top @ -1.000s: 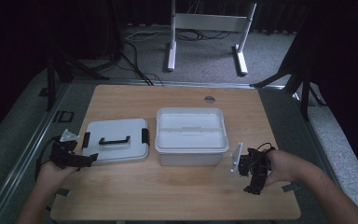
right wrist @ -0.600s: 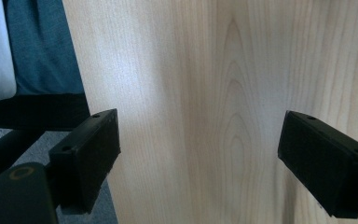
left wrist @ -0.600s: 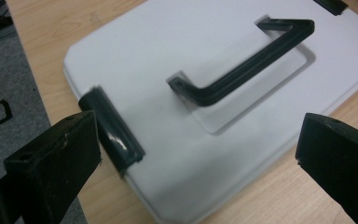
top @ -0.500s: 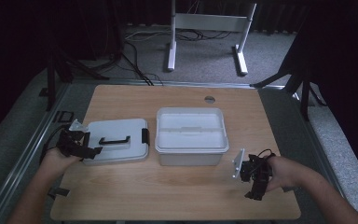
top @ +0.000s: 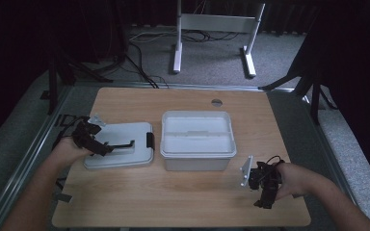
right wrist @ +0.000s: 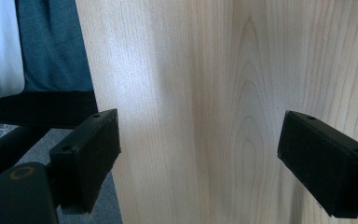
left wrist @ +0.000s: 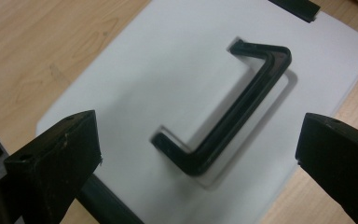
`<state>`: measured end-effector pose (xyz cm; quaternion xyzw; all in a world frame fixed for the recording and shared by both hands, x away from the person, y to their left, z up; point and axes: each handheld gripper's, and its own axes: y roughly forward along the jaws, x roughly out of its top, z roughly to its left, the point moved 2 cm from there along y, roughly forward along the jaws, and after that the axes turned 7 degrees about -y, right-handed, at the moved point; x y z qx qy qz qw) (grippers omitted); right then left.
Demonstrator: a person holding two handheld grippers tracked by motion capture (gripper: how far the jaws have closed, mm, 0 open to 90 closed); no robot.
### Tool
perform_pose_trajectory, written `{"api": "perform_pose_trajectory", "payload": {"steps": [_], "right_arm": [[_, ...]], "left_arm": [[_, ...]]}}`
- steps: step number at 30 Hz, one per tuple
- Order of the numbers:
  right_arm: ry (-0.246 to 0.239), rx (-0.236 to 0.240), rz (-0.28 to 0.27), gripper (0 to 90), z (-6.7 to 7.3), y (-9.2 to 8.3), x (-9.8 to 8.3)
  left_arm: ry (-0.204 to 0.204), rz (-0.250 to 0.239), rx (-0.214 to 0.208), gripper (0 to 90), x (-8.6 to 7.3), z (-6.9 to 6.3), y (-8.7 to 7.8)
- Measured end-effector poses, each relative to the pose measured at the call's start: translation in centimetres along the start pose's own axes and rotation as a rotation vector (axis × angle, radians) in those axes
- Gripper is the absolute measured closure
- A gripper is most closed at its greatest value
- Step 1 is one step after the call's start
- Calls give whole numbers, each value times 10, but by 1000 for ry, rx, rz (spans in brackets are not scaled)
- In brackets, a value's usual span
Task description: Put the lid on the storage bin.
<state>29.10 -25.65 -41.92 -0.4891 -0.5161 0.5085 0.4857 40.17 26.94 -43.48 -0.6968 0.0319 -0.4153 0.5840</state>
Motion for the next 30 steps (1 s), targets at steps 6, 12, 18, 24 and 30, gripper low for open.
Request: {"api": "perform_pose_trajectory", "payload": {"steps": [6,12,18,24,30], "right_arm": [[-2,6,5,124,0,0,-1],[-5,9,4,124,0,1,1],[-1,13,3,124,0,2,2],[-1,17,10,124,0,3,2],[-6,16,9,124,-1,3,3]], "left_arm": [[46,32,-12,2,8,-2,3],[132,103,-35,3,16,-14,8],[189,163,-39,3,20,-23,12],[242,210,-33,3,21,-30,16],[280,246,-23,61,16,-36,20]]}}
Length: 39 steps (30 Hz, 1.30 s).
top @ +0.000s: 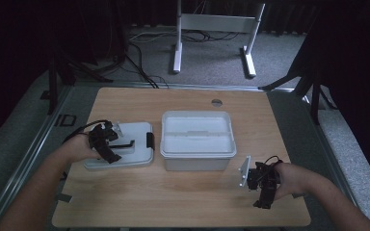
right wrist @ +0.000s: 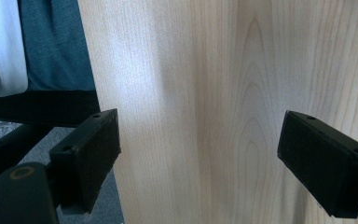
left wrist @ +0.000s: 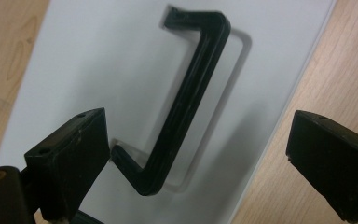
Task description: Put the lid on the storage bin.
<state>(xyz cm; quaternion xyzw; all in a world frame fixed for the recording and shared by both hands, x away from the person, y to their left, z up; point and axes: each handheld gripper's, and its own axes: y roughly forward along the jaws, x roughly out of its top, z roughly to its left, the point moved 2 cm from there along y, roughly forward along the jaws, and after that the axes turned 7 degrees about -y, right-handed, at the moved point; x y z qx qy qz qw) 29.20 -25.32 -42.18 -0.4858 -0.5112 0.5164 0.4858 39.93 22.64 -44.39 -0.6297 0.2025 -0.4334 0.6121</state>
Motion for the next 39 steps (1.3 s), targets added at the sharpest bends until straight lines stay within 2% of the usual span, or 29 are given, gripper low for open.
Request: {"api": "perform_pose_trajectory", "payload": {"steps": [2,5,9,15,17,18,20,21,23,26,31,35,36,39], "right_arm": [[-4,2,6,124,1,1,1],[-12,6,20,124,2,3,1],[-8,8,25,124,1,4,0],[-6,18,26,124,2,7,-1],[-6,19,28,124,2,7,-2],[-7,20,29,124,2,8,-2],[-2,20,22,124,2,7,-2],[-2,21,21,124,2,7,-2],[-4,22,23,124,2,8,-2],[-2,24,24,124,3,9,-2],[-3,28,19,124,2,9,-1],[-2,29,20,124,2,9,-1],[1,29,17,125,2,8,-2],[1,29,18,124,2,8,-2]], "left_arm": [[12,11,14,66,-1,-1,2],[11,13,22,136,-1,0,2],[43,42,41,187,-1,1,4],[61,54,62,367,1,0,7],[72,70,75,448,2,0,9],[89,82,102,488,2,0,10],[95,78,116,556,2,1,9],[95,78,116,583,2,1,9],[105,91,149,628,2,3,9],[114,89,153,716,1,4,7],[130,64,183,785,3,6,-1],[142,72,188,837,4,9,-4],[156,84,190,838,4,10,-4],[179,66,159,846,2,12,-5]]}}
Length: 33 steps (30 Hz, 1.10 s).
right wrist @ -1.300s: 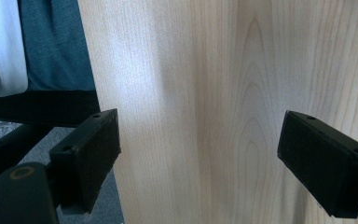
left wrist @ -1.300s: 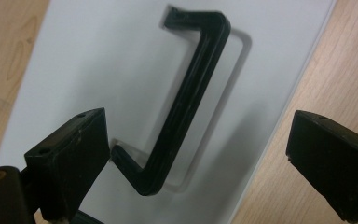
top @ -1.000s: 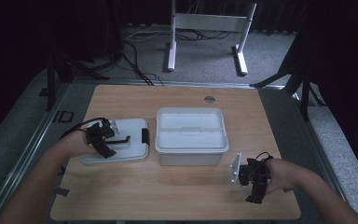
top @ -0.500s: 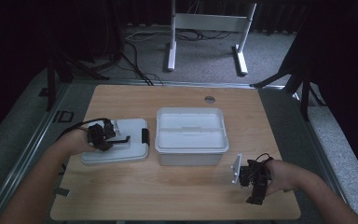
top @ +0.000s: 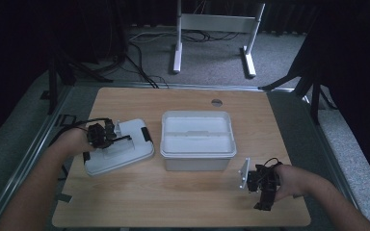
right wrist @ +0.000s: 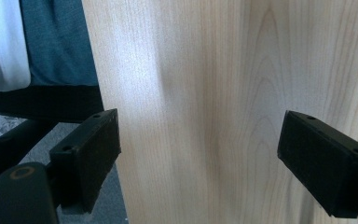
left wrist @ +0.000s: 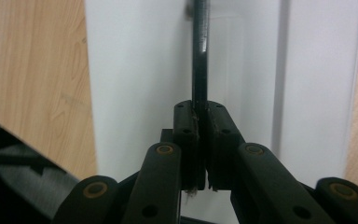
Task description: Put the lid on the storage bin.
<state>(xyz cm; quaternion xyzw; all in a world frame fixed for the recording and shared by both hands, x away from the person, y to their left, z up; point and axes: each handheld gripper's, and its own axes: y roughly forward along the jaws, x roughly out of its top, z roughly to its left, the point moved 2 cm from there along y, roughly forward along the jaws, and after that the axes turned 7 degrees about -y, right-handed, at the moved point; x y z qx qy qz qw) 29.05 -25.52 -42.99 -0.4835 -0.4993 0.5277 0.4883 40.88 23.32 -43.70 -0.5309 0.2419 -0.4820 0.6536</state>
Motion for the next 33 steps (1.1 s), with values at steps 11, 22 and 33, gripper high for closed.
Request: {"api": "perform_pose_trajectory", "payload": {"steps": [11,22,33], "right_arm": [[1,2,3,124,0,-1,0],[5,-2,0,124,1,-1,-2],[-1,-9,-10,124,2,-1,-2]], "left_arm": [[38,-41,-70,847,1,5,-23],[46,-93,-163,847,16,12,-74],[62,-138,-106,848,27,19,-134]]}}
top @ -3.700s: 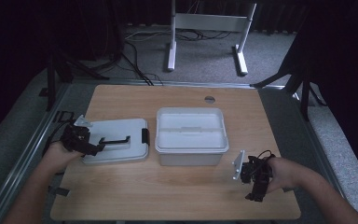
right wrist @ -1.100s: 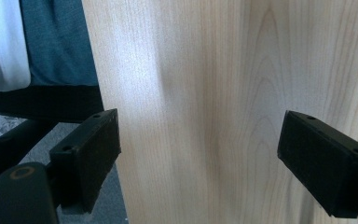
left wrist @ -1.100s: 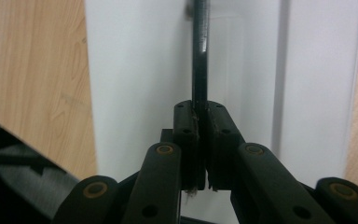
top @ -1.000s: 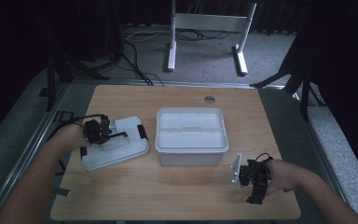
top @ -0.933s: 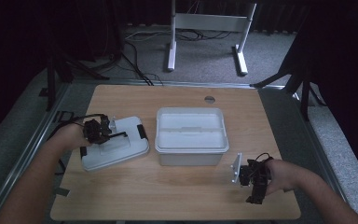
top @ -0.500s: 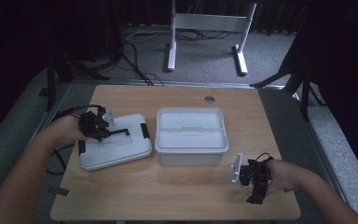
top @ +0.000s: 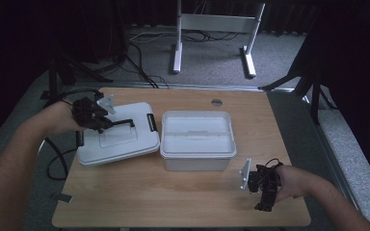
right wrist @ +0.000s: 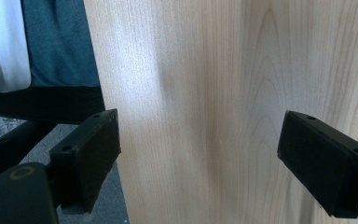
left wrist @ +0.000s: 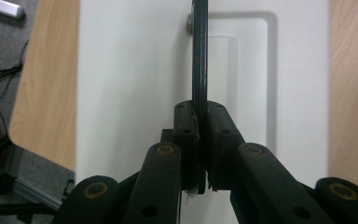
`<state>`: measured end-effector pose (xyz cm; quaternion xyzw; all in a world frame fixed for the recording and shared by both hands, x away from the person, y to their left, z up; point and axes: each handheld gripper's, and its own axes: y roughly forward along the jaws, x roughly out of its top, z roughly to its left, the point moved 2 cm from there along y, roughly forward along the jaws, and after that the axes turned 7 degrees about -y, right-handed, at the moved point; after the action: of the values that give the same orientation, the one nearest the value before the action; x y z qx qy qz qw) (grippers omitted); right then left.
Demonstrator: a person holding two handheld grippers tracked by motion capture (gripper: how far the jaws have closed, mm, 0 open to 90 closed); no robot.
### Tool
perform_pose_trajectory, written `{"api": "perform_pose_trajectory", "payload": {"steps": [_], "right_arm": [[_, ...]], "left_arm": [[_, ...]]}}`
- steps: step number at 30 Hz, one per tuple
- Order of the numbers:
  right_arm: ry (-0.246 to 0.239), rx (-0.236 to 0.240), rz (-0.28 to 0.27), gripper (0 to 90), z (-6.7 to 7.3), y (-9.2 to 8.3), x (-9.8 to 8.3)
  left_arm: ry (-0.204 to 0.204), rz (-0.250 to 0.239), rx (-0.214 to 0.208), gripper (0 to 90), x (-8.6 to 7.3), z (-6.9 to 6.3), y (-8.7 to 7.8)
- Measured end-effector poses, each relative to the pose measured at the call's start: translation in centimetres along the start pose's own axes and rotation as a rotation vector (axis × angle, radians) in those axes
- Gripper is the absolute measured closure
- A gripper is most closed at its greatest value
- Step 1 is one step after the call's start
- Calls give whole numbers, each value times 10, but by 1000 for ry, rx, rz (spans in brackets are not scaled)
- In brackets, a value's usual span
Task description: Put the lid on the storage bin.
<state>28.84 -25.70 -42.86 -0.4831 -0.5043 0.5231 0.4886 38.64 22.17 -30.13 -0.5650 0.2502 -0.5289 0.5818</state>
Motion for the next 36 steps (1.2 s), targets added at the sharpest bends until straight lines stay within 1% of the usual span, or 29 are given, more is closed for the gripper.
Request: {"api": "perform_pose_trajectory", "payload": {"steps": [1,2,3,4,5,7,8,9,11,12,13,14,16,18,21,23,24,25,28,29,31,33,36], "right_arm": [[0,0,0,124,0,0,0],[9,-2,-7,124,1,-1,-1],[8,0,-10,124,1,-1,-1],[9,-1,-11,124,1,-1,-2],[9,-1,-11,124,1,-1,-2],[10,-4,-8,124,0,-1,-2],[11,-8,-10,124,1,-2,-2],[9,-7,-18,124,1,-3,-1],[5,-10,-16,124,2,-3,-1],[5,-8,-17,124,3,-3,-1],[5,-8,-17,124,3,-3,-1],[8,-7,-19,124,3,-3,-2],[16,-9,-21,124,5,-5,-4],[12,-11,-22,124,5,-4,-6],[11,-9,-21,124,7,-4,-6],[12,-9,-26,124,7,-4,-6],[12,-9,-26,124,7,-4,-6],[13,-9,-29,124,7,-4,-6],[10,-12,-32,124,7,-3,-8],[10,-11,-33,124,7,-3,-8],[9,-11,-36,124,7,-2,-9],[14,-9,-38,124,8,-1,-10],[16,-6,-41,124,8,1,-11]], "left_arm": [[0,0,0,847,0,0,0],[20,20,20,847,2,-3,-9],[20,20,20,847,2,-3,-9],[9,5,33,847,4,-2,-20],[9,5,33,847,4,-2,-20],[6,-15,40,847,9,-1,-31],[0,-29,40,847,15,0,-37],[2,-40,42,847,19,0,-40],[15,-49,47,847,27,0,-45],[21,-63,48,847,33,0,-48],[21,-63,48,847,33,0,-48],[29,-81,39,847,45,0,-50],[40,-85,34,847,57,-1,-49],[59,-86,34,847,70,-2,-46],[68,-88,9,846,88,-3,-38],[80,-99,-8,847,99,-4,-32],[80,-99,-8,847,99,-4,-32],[84,-104,-17,847,106,-5,-28],[94,-102,-34,847,120,-8,-21],[107,-103,-34,847,126,-9,-19],[109,-105,-45,846,133,-11,-16],[119,-112,-51,846,142,-13,-12],[115,-122,-65,846,153,-15,-7]]}}
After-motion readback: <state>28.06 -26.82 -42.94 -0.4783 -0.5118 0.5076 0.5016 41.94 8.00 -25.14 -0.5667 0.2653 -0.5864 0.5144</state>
